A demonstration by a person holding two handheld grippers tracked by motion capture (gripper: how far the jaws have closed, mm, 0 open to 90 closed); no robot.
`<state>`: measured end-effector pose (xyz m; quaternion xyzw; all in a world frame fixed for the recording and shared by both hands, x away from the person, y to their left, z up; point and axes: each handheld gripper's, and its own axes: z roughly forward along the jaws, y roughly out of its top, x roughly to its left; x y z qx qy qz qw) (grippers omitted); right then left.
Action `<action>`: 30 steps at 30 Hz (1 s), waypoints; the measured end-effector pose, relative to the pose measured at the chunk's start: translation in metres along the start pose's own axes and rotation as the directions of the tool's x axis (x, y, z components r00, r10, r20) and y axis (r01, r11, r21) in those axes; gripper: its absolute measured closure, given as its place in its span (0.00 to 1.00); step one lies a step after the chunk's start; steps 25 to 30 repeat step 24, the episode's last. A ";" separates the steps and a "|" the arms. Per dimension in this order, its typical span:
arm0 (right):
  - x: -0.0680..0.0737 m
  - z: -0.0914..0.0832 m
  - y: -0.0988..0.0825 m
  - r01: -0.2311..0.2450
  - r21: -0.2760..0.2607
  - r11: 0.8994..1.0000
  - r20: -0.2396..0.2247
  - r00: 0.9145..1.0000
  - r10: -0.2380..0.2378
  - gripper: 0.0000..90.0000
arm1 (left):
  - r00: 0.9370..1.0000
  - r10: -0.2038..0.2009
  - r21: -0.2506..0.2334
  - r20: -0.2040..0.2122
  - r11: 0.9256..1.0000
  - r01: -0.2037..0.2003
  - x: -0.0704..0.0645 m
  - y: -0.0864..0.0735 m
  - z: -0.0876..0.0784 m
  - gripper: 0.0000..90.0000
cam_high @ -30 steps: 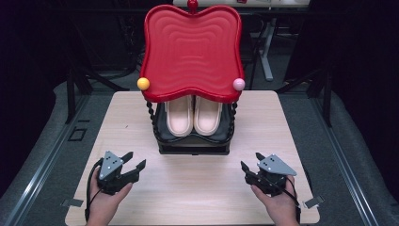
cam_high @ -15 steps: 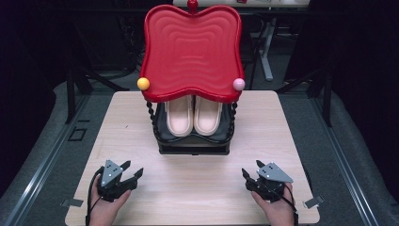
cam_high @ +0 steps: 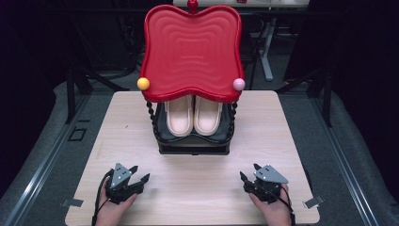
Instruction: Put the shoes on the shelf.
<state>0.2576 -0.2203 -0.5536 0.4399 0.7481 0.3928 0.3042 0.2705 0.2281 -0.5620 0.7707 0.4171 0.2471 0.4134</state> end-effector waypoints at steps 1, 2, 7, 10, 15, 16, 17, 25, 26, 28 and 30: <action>0.001 0.000 0.000 0.009 0.010 1.000 -0.001 1.000 -0.009 0.45 | 1.000 -0.001 0.000 0.002 1.000 0.001 0.000 0.000 0.000 0.48; 0.002 0.001 0.000 0.006 0.008 1.000 -0.004 1.000 -0.006 0.45 | 1.000 0.001 0.002 0.002 1.000 -0.001 0.000 0.000 0.001 0.48; 0.008 0.004 0.000 0.026 0.006 1.000 -0.024 0.999 -0.026 0.45 | 1.000 0.007 0.008 0.007 1.000 -0.007 -0.002 -0.001 0.002 0.48; 0.010 0.005 0.000 0.034 0.006 0.999 -0.032 0.999 -0.034 0.45 | 1.000 0.009 0.009 0.011 1.000 -0.009 -0.003 -0.001 0.003 0.48; 0.012 0.006 -0.001 0.040 0.009 0.999 -0.043 0.998 -0.040 0.45 | 1.000 0.015 0.009 0.016 1.000 -0.015 -0.004 -0.001 0.004 0.48; 0.012 0.007 -0.001 0.034 0.002 0.999 -0.044 0.998 -0.034 0.45 | 1.000 0.015 0.007 0.018 1.000 -0.015 -0.004 0.000 0.004 0.48; 0.012 0.006 -0.001 0.035 -0.001 0.999 -0.045 0.998 -0.035 0.45 | 1.000 0.017 0.005 0.020 1.000 -0.017 -0.004 0.000 0.004 0.48; 0.010 0.005 -0.001 0.034 -0.020 0.999 -0.051 0.998 -0.035 0.48 | 0.999 0.032 -0.009 0.016 0.999 -0.032 -0.004 0.001 0.003 0.50; 0.010 0.005 -0.001 0.034 -0.020 0.999 -0.051 0.998 -0.035 0.48 | 0.999 0.032 -0.009 0.016 0.999 -0.032 -0.004 0.001 0.003 0.50; 0.010 0.005 -0.001 0.034 -0.020 0.999 -0.051 0.998 -0.035 0.48 | 0.999 0.032 -0.009 0.016 0.999 -0.032 -0.004 0.001 0.003 0.50; 0.010 0.005 -0.001 0.034 -0.020 0.999 -0.051 0.998 -0.035 0.48 | 0.999 0.032 -0.009 0.016 0.999 -0.032 -0.004 0.001 0.003 0.50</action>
